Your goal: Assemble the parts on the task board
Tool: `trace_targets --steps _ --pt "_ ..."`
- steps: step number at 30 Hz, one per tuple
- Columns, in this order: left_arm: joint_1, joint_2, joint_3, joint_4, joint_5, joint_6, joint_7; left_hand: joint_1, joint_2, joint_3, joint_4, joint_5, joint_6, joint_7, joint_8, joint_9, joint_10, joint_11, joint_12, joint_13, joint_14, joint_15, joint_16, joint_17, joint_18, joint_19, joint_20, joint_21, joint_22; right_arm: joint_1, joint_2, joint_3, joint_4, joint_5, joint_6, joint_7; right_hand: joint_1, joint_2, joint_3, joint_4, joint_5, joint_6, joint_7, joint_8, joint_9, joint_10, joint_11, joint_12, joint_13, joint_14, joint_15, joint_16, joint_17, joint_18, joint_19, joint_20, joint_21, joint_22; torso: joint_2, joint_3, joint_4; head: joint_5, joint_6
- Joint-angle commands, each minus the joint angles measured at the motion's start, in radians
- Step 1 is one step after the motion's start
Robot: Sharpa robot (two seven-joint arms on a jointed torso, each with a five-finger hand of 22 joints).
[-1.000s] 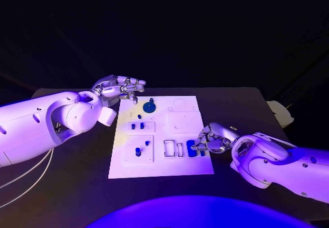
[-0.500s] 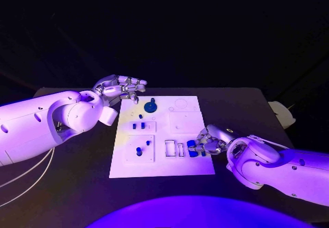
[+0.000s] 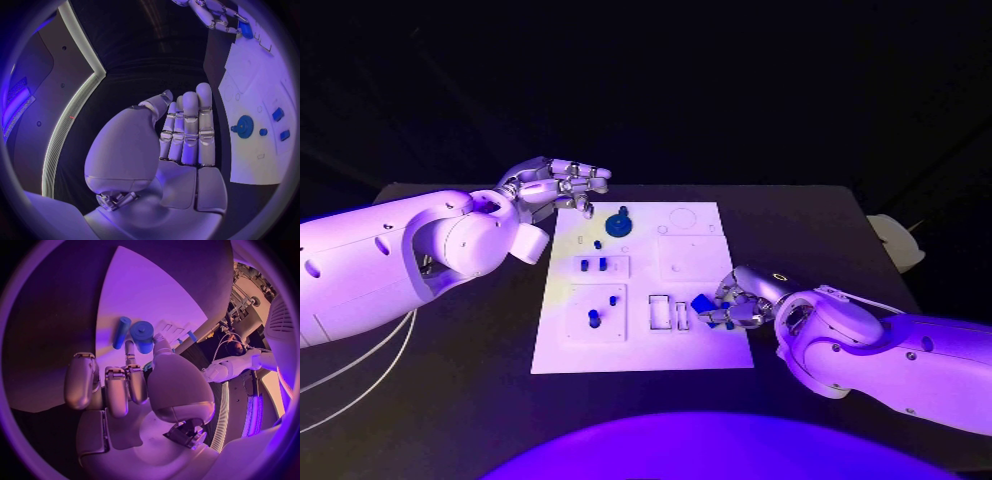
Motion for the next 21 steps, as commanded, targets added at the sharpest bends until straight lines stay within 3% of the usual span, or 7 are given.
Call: trace_targets --steps 1,12,16,21 --pt "0.0 0.0 0.0 0.003 0.0 0.022 0.004 0.001 0.007 -0.006 0.001 -0.001 -0.005 -0.003 -0.004 -0.002 -0.006 -0.001 0.006 0.001 0.008 -0.003 -0.005 -0.001 0.004 0.008 0.002 -0.005 -0.001 -0.005 0.008 0.0 -0.007 -0.03 0.038 -0.015 0.017 0.004 -0.002 -0.002 0.007 0.005 -0.006 0.005 0.003 -0.006 -0.005 -0.005 0.089 0.093 0.002 0.004 0.21 -0.017 0.002 0.002 0.0 0.13 0.001 0.0007 0.0014 -0.001 0.0" --pt "0.0 -0.001 0.0 0.003 0.0 0.024 0.002 0.001 0.007 -0.006 0.001 -0.001 -0.005 -0.003 -0.004 -0.002 -0.006 -0.001 0.006 0.001 0.008 -0.003 -0.005 -0.001 0.004 0.008 0.002 -0.005 -0.001 -0.013 0.022 0.0 -0.015 -0.03 0.024 -0.015 0.058 0.03 0.001 -0.008 0.046 0.018 -0.012 0.011 0.018 0.0 -0.01 -0.003 0.098 0.094 -0.003 0.006 0.214 -0.018 0.005 -0.002 0.006 0.136 0.0 0.0002 -0.0016 0.001 0.0" --pt "0.0 -0.001 0.0 0.003 0.0 0.024 0.002 0.001 0.007 -0.006 0.001 -0.001 -0.005 -0.003 -0.004 -0.002 -0.006 -0.001 0.006 0.001 0.008 -0.003 -0.005 -0.001 0.004 0.008 0.002 -0.005 -0.001 -0.013 0.022 0.0 -0.012 -0.029 -0.005 -0.014 0.079 0.051 0.013 -0.013 0.064 0.026 -0.017 0.014 0.024 0.004 -0.015 -0.001 0.104 0.095 -0.006 0.008 0.218 -0.02 0.008 -0.005 0.013 0.141 0.0 0.0001 -0.001 0.002 0.0" --pt "0.0 -0.002 0.0 0.003 0.0 0.024 0.001 0.001 0.007 -0.006 0.001 -0.001 -0.005 -0.003 -0.004 -0.002 -0.006 -0.001 0.006 0.001 0.008 -0.003 -0.005 -0.001 0.004 0.008 0.002 -0.005 -0.001 -0.014 0.008 0.001 0.015 -0.031 -0.064 -0.009 0.116 0.083 0.046 -0.024 0.045 0.04 -0.028 0.017 0.03 0.012 -0.025 0.003 0.115 0.096 -0.014 0.011 0.225 -0.023 0.015 -0.011 0.031 0.149 0.0 0.0 -0.0009 0.005 0.0"
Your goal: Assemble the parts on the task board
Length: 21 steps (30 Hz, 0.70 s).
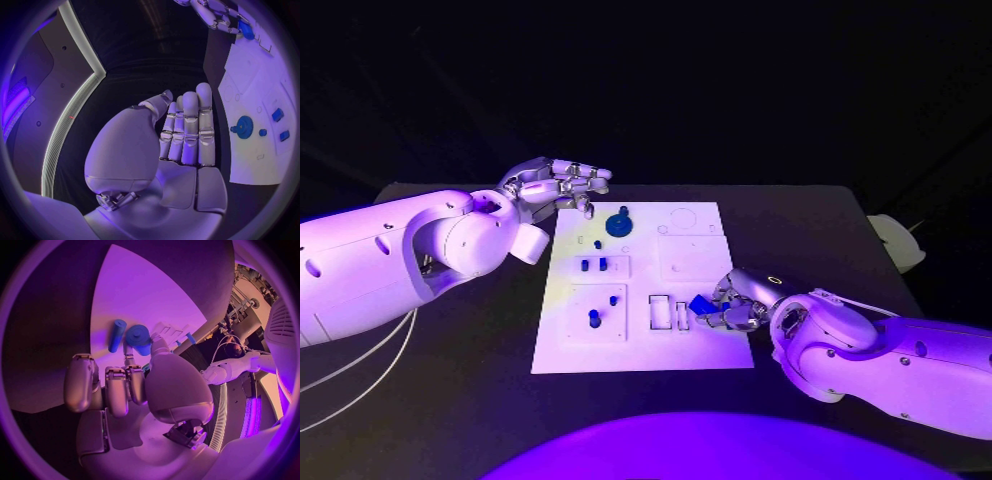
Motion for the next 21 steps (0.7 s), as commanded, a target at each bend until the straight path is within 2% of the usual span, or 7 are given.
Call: trace_targets --steps 1,4,7,11,14,16,21 --pt "0.0 -0.001 0.0 0.003 0.0 0.02 0.004 0.001 0.007 -0.006 0.001 -0.001 -0.005 -0.003 -0.004 -0.002 -0.006 -0.001 0.006 0.002 0.008 -0.003 -0.005 -0.001 0.004 0.008 0.002 -0.003 -0.001 -0.002 -0.013 0.001 0.025 -0.009 -0.063 -0.006 0.033 0.022 0.015 -0.002 -0.004 0.02 -0.015 0.009 0.011 0.004 -0.009 0.003 0.116 0.096 -0.007 0.007 0.225 -0.007 0.006 -0.002 0.005 0.149 0.0 -0.0001 -0.0003 0.004 0.0" --pt "0.0 -0.002 0.0 0.002 0.0 0.02 0.004 0.001 0.007 -0.006 0.001 -0.001 -0.005 -0.003 -0.004 -0.002 -0.006 -0.001 0.006 0.002 0.008 -0.003 -0.005 -0.001 0.004 0.008 0.002 -0.003 -0.001 0.002 -0.027 0.004 0.055 0.004 -0.08 -0.008 0.031 0.025 0.018 0.001 -0.004 0.021 -0.015 0.009 0.012 0.005 -0.01 0.004 0.118 0.096 -0.008 0.007 0.225 -0.008 0.007 -0.003 0.007 0.15 -0.002 -0.0011 -0.0024 0.004 0.0" --pt "0.0 -0.002 0.0 0.002 0.0 0.022 0.003 0.001 0.007 -0.006 0.001 -0.001 -0.005 -0.003 -0.004 -0.002 -0.006 -0.001 0.006 0.002 0.008 -0.003 -0.005 -0.001 0.004 0.008 0.002 -0.003 -0.001 0.01 -0.036 0.007 0.083 0.019 -0.092 -0.01 0.029 0.027 0.02 0.003 -0.003 0.022 -0.015 0.009 0.012 0.005 -0.01 0.004 0.117 0.096 -0.008 0.007 0.225 -0.008 0.007 -0.004 0.007 0.15 -0.004 -0.0029 -0.0015 0.002 0.0" --pt "0.0 0.0 0.0 0.002 0.0 0.034 -0.003 0.001 0.007 -0.007 0.001 -0.001 -0.006 -0.003 -0.004 -0.002 -0.008 -0.001 0.006 0.001 0.008 -0.003 -0.006 -0.002 0.004 0.008 0.002 -0.004 -0.002 0.019 -0.034 0.009 0.108 0.035 -0.094 -0.01 0.016 0.029 0.027 0.02 0.018 0.026 -0.018 0.007 0.014 0.009 -0.012 0.005 0.121 0.096 -0.01 0.007 0.226 -0.008 0.008 -0.006 0.009 0.152 -0.003 -0.0021 0.0004 0.003 0.0" --pt "0.0 0.001 0.0 0.002 0.0 0.037 -0.004 0.002 0.007 -0.006 0.001 -0.001 -0.006 -0.003 -0.004 -0.002 -0.008 -0.001 0.006 0.001 0.008 -0.003 -0.006 -0.002 0.004 0.008 0.002 -0.004 -0.002 0.022 -0.022 0.01 0.108 0.048 -0.084 -0.009 0.015 0.028 0.028 0.021 0.02 0.027 -0.018 0.007 0.015 0.01 -0.012 0.005 0.123 0.096 -0.01 0.008 0.227 -0.008 0.008 -0.007 0.009 0.153 -0.004 -0.0031 -0.0004 0.005 0.0" --pt "0.0 0.002 0.0 0.001 -0.001 0.037 -0.003 0.002 0.007 -0.006 0.001 -0.001 -0.006 -0.003 -0.004 -0.002 -0.008 -0.001 0.006 0.001 0.008 -0.003 -0.006 -0.002 0.004 0.008 0.002 -0.004 -0.002 0.023 -0.008 0.01 0.102 0.059 -0.072 -0.008 0.011 0.024 0.029 0.025 0.022 0.028 -0.018 0.006 0.015 0.01 -0.013 0.005 0.124 0.096 -0.01 0.008 0.227 -0.008 0.008 -0.007 0.009 0.153 -0.003 -0.0031 -0.0006 0.001 0.0" --pt "0.0 0.002 0.0 0.002 -0.001 0.037 -0.002 0.002 0.007 -0.006 0.001 -0.001 -0.006 -0.003 -0.004 -0.002 -0.008 -0.001 0.006 0.001 0.008 -0.003 -0.006 -0.002 0.004 0.008 0.002 -0.004 -0.002 0.023 0.031 0.01 0.081 0.08 -0.043 -0.004 -0.016 0.012 0.024 0.053 0.021 0.047 -0.024 0.016 0.024 0.015 -0.017 0.007 0.129 0.097 -0.013 0.009 0.229 -0.009 0.01 -0.009 0.013 0.157 -0.001 -0.0015 -0.0005 0.005 0.0"
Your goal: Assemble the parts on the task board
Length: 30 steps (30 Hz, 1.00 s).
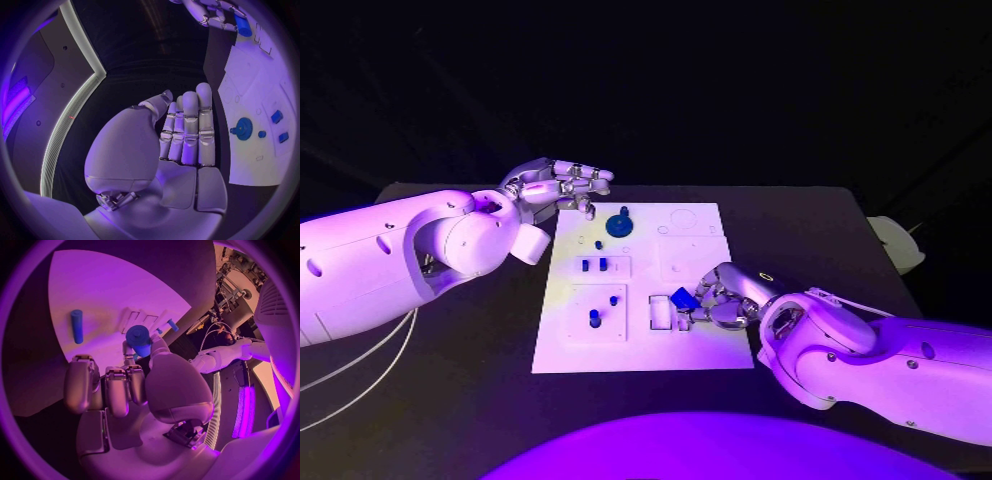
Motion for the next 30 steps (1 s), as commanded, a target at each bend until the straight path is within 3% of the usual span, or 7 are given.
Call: trace_targets --steps 1,6,10,30 --pt "0.0 0.003 0.0 0.002 -0.001 0.024 0.004 0.002 0.007 -0.007 0.001 -0.001 -0.006 -0.003 -0.004 -0.001 -0.008 -0.001 0.006 0.001 0.004 0.001 -0.006 -0.001 0.004 0.008 0.002 -0.004 -0.001 0.001 0.019 0.001 -0.013 0.033 0.026 -0.002 -0.022 0.008 -0.003 0.017 0.004 0.045 -0.032 0.015 0.028 0.016 -0.011 0.007 0.129 0.097 -0.007 0.005 0.23 -0.01 0.007 -0.007 0.007 0.158 0.002 0.0014 0.0003 0.003 0.0" --pt "0.0 0.003 0.0 0.003 -0.001 0.024 0.004 0.002 0.007 -0.007 0.001 -0.001 -0.006 -0.003 -0.004 -0.001 -0.008 -0.001 0.006 0.001 0.004 0.001 -0.006 -0.001 0.004 0.008 0.002 -0.004 -0.001 0.002 0.046 0.001 -0.033 0.037 0.039 -0.008 -0.053 0.001 -0.015 0.052 0.013 0.062 -0.04 0.033 0.043 0.018 -0.018 0.005 0.131 0.097 -0.013 0.006 0.231 -0.01 0.008 -0.011 0.008 0.16 0.001 0.0 0.0001 0.003 0.0" --pt "0.0 0.003 0.0 0.003 -0.001 0.025 0.004 0.002 0.007 -0.007 0.001 -0.001 -0.006 -0.003 -0.004 -0.001 -0.008 -0.001 0.006 0.001 0.004 0.001 -0.006 -0.001 0.004 0.008 0.002 -0.004 -0.001 0.006 0.066 0.001 -0.056 0.038 0.052 -0.011 -0.062 -0.001 -0.019 0.066 0.014 0.07 -0.045 0.046 0.054 0.02 -0.022 0.005 0.133 0.098 -0.016 0.006 0.233 -0.01 0.009 -0.014 0.009 0.162 0.002 0.0014 -0.0007 0.004 0.0" --pt "0.0 0.001 0.0 0.006 -0.001 0.026 0.002 0.002 0.007 -0.007 0.001 -0.001 -0.006 -0.003 -0.004 -0.001 -0.008 -0.001 0.006 0.001 0.004 0.001 -0.006 -0.001 0.004 0.008 0.002 -0.004 -0.001 0.014 0.123 0.001 -0.108 0.023 0.095 -0.017 -0.069 -0.004 -0.025 0.079 0.006 0.074 -0.05 0.061 0.067 0.02 -0.026 0.004 0.133 0.097 -0.02 0.005 0.23 -0.009 0.007 -0.018 0.001 0.16 0.001 0.001 0.0004 0.011 0.0"
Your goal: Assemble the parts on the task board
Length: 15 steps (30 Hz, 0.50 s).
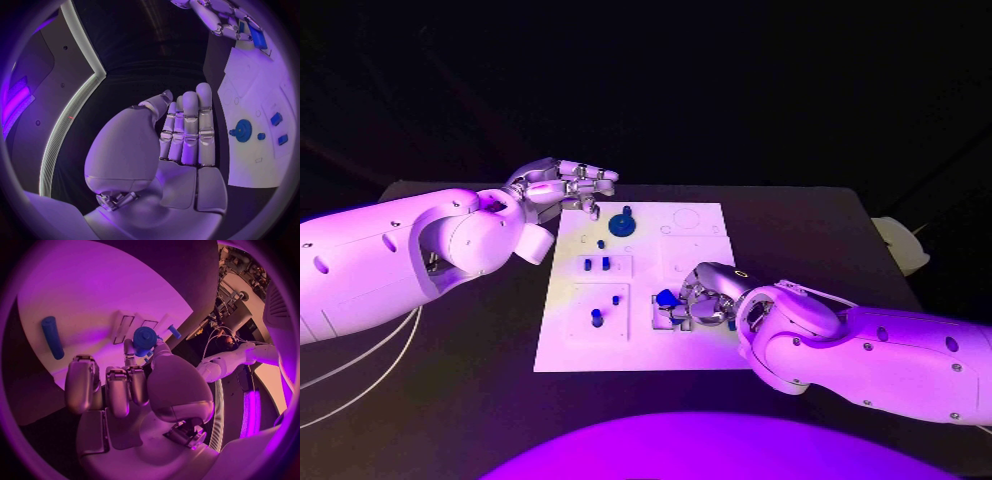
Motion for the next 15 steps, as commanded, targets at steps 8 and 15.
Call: trace_targets --steps 8,15 --pt "0.001 -0.001 0.0 0.004 -0.001 0.019 0.005 0.002 0.007 -0.007 0.001 -0.001 -0.006 -0.003 -0.004 -0.001 -0.008 -0.001 0.006 0.001 0.004 0.001 -0.006 -0.001 0.004 0.008 0.002 -0.004 -0.001 0.003 0.014 0.001 -0.02 -0.014 0.025 -0.009 -0.017 -0.006 -0.005 0.015 -0.013 0.057 -0.056 0.011 0.009 0.019 -0.008 -0.001 0.134 0.097 -0.007 0.005 0.228 -0.009 0.01 -0.008 -0.005 0.161 0.0 -0.0004 0.0003 0.005 0.0" --pt "0.001 -0.002 0.0 0.005 -0.001 0.018 0.004 0.002 0.007 -0.007 0.001 -0.001 -0.006 -0.003 -0.004 -0.001 -0.008 -0.001 0.006 0.001 0.004 0.001 -0.006 -0.001 0.004 0.008 0.002 -0.004 -0.001 0.003 0.02 0.001 -0.025 -0.014 0.034 -0.008 -0.071 -0.019 -0.055 0.052 -0.077 0.046 -0.056 0.032 0.031 0.02 -0.008 -0.003 0.137 0.097 -0.008 0.004 0.228 -0.009 0.01 -0.01 -0.01 0.163 0.0 -0.0005 0.0001 0.008 0.0"
